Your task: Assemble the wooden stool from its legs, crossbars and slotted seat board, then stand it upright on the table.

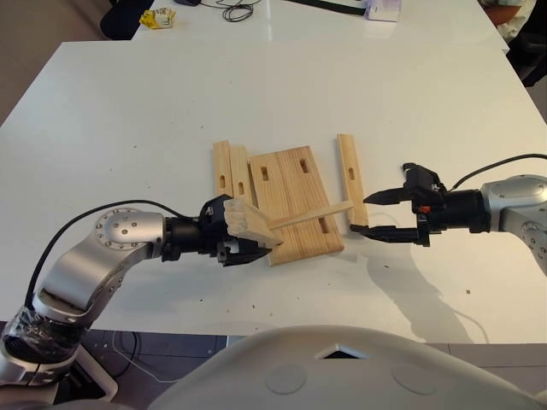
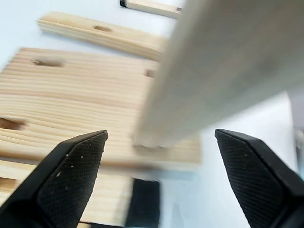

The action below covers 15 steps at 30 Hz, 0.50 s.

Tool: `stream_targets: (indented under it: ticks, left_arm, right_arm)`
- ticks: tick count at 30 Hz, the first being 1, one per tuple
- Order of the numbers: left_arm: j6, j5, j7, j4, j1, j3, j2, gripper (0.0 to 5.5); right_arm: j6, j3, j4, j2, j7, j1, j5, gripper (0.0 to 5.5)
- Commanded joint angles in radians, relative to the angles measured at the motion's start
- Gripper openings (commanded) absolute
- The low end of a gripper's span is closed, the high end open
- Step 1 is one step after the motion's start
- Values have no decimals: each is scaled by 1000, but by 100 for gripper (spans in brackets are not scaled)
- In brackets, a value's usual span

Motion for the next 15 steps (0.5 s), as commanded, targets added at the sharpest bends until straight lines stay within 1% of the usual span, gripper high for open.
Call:
stream_targets:
  ticks: [1, 5, 9, 12, 15]
  left_arm:
    - [-54, 55, -20, -10, 54, 44, 43, 419]
    - [-52, 61, 5, -4, 119, 147, 49, 419]
    - [21, 9, 52, -60, 206, 279, 34, 419]
    - [39, 15, 87, -106, 278, 311, 8, 419]
    - [74, 33, 153, -106, 292, 312, -25, 419]
  right_arm:
    - [-20, -18, 18, -33, 15, -12, -18, 367]
    - [-32, -25, 20, -40, 13, -1, -27, 367]
    - [-36, -66, 17, -49, 4, 32, -20, 367]
    - [-31, -93, 9, -50, -3, 54, -15, 367]
    - [-25, -115, -4, -49, -8, 72, -9, 367]
